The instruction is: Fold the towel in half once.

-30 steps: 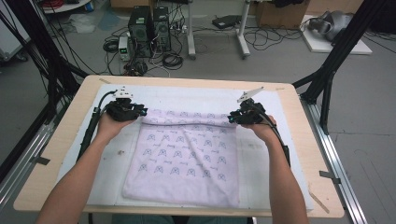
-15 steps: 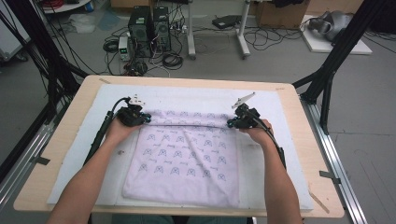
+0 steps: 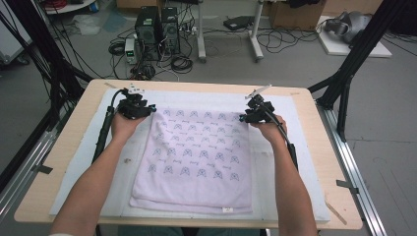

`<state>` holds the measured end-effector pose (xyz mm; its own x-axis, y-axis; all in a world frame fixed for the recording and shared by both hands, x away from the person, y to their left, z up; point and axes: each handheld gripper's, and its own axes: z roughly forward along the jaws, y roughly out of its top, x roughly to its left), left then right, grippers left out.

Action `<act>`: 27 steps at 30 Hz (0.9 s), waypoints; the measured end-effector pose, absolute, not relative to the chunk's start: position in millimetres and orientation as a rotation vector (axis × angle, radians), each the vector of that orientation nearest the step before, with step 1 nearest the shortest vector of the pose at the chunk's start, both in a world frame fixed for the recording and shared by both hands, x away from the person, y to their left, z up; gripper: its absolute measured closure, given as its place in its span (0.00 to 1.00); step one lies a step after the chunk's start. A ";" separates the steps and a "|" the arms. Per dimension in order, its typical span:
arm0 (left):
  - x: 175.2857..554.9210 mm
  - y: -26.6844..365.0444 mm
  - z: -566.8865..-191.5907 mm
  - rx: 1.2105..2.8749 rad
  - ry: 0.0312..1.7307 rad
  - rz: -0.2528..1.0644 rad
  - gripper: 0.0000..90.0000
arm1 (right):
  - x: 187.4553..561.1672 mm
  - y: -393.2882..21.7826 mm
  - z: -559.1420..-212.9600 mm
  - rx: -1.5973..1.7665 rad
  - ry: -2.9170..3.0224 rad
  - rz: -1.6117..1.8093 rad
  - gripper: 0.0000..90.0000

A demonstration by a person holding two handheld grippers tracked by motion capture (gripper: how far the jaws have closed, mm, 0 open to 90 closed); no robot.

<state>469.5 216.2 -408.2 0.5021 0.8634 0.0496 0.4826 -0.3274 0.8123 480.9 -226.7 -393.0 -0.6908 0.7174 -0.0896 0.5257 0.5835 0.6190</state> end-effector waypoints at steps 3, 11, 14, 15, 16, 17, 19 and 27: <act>454.2 217.3 -415.4 2.005 1.064 0.610 0.59 | 463.0 -230.3 -388.4 0.950 2.466 0.892 0.65; 407.6 226.9 -411.0 2.035 0.956 0.569 0.57 | 402.9 -241.2 -385.1 0.864 2.488 1.028 0.61; 382.9 231.0 -408.9 2.040 0.913 0.558 0.57 | 372.5 -238.8 -386.1 0.798 2.507 1.085 0.58; 376.3 232.0 -408.7 2.039 0.898 0.557 0.56 | 363.1 -237.4 -386.4 0.780 2.507 1.115 0.58; 365.6 232.7 -409.3 2.035 0.882 0.548 0.57 | 356.1 -236.1 -386.7 0.759 2.509 1.131 0.58; 357.7 232.6 -408.8 2.064 0.863 0.538 0.56 | 345.2 -233.3 -387.5 0.723 2.522 1.141 0.57; 339.0 232.7 -410.1 2.057 0.826 0.545 0.56 | 327.9 -228.8 -388.8 0.672 2.546 1.163 0.57; 279.6 235.4 -423.9 2.058 0.708 0.407 0.59 | 273.0 -224.7 -406.3 0.542 2.600 1.235 0.59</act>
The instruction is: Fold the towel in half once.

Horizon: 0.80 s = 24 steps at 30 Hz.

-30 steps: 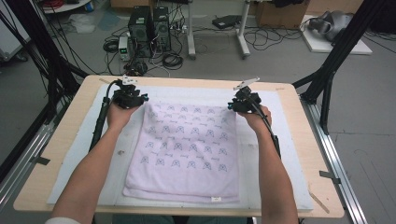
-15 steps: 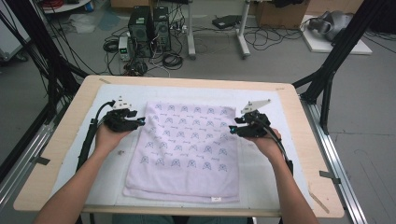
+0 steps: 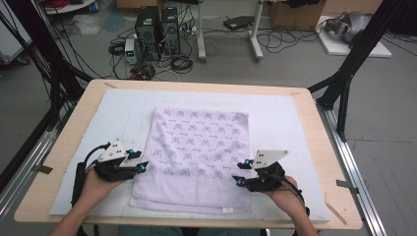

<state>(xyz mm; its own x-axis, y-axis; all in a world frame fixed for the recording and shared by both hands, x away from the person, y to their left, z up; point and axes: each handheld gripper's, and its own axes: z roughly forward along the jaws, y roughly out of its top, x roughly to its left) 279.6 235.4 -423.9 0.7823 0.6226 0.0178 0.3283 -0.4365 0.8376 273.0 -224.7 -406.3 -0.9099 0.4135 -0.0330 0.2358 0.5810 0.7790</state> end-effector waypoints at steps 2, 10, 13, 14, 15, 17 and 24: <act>268.3 234.0 -428.6 2.087 0.665 0.374 0.60 | 264.7 -225.0 -414.6 0.535 2.632 1.233 0.61; 245.1 225.4 -446.4 2.194 0.514 0.269 0.74 | 249.2 -221.2 -440.9 0.479 2.741 1.205 0.80; 246.4 226.7 -444.7 2.190 0.510 0.245 0.96 | 250.3 -219.3 -443.8 0.476 2.754 1.222 0.93; 246.3 227.1 -443.1 2.189 0.508 0.249 0.97 | 250.3 -219.0 -442.8 0.467 2.755 1.217 0.96; 245.8 227.8 -441.3 2.187 0.507 0.254 0.98 | 250.4 -218.6 -440.5 0.457 2.761 1.214 0.96; 243.9 230.1 -436.6 2.167 0.509 0.257 0.98 | 249.8 -219.5 -434.9 0.456 2.742 1.227 0.97; 225.6 244.2 -415.8 2.134 0.502 0.306 1.00 | 235.7 -233.7 -406.2 0.433 2.662 1.350 0.97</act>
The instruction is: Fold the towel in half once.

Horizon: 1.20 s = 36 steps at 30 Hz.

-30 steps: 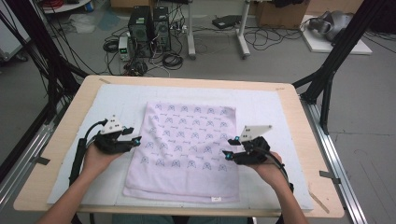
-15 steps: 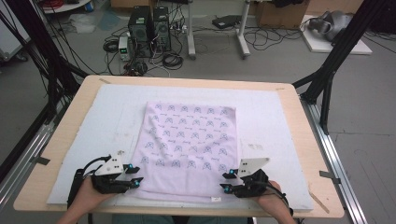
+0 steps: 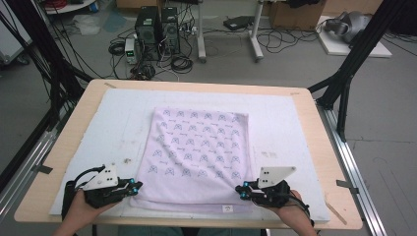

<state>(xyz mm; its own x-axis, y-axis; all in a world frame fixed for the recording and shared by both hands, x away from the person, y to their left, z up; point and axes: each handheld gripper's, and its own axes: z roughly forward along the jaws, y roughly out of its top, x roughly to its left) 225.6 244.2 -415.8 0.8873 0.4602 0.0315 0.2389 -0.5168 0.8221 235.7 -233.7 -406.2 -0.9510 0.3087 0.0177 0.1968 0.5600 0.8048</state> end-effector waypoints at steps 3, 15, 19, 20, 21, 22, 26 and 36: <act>222.2 243.7 -420.8 2.151 0.486 0.300 0.99 | 233.3 -233.6 -410.8 0.433 2.711 1.335 0.88; 231.2 228.6 -443.0 2.221 0.480 0.286 0.97 | 238.9 -226.5 -446.5 0.504 2.750 1.278 0.91; 224.6 235.7 -434.3 2.179 0.486 0.303 0.98 | 236.7 -228.3 -440.1 0.483 2.726 1.292 0.95; 221.8 238.3 -430.6 2.161 0.489 0.305 0.98 | 235.7 -229.3 -436.9 0.476 2.711 1.309 0.95; 219.4 240.6 -427.1 2.152 0.491 0.309 0.98 | 234.0 -230.8 -432.0 0.474 2.695 1.334 0.95; 217.0 242.5 -424.1 2.143 0.488 0.307 0.98 | 232.6 -232.3 -427.8 0.466 2.682 1.351 0.95; 208.7 245.4 -418.6 2.140 0.474 0.300 0.98 | 227.3 -234.8 -415.4 0.424 2.681 1.395 0.95; 220.0 241.8 -437.4 2.175 0.537 0.279 0.73 | 235.6 -232.6 -439.8 0.499 2.772 1.339 0.75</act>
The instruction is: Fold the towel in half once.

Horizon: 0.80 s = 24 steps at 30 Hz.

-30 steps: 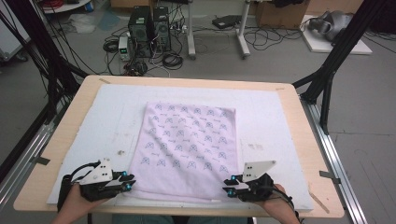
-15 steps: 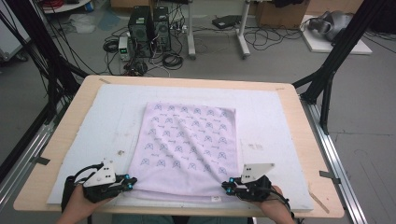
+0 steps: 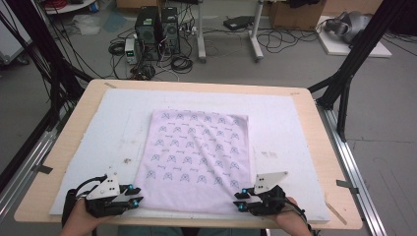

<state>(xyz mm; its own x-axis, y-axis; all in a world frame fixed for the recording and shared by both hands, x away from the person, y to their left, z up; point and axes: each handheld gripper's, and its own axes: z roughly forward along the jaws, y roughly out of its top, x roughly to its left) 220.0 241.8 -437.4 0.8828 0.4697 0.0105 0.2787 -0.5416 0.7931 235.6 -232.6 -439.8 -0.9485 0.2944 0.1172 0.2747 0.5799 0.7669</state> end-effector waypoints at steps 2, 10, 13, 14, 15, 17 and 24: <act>226.0 242.5 -435.6 2.157 0.552 0.287 0.70 | 239.7 -234.7 -437.9 0.540 2.738 1.361 0.70; 251.2 231.6 -427.9 2.101 0.582 0.300 0.60 | 268.5 -239.0 -424.1 0.629 2.654 1.343 0.56; 262.3 231.1 -422.9 2.077 0.605 0.299 0.57 | 281.2 -239.4 -421.3 0.677 2.637 1.332 0.50; 266.3 231.5 -421.0 2.069 0.615 0.301 0.56 | 284.5 -239.3 -420.6 0.675 2.629 1.319 0.48; 270.6 232.3 -419.0 2.065 0.622 0.310 0.55 | 288.7 -239.3 -419.8 0.691 2.618 1.304 0.46; 278.9 232.8 -415.1 2.058 0.648 0.322 0.52 | 299.0 -240.7 -417.7 0.729 2.597 1.307 0.44; 310.6 236.6 -407.8 2.044 0.712 0.351 0.45 | 327.7 -247.0 -406.0 0.812 2.536 1.324 0.38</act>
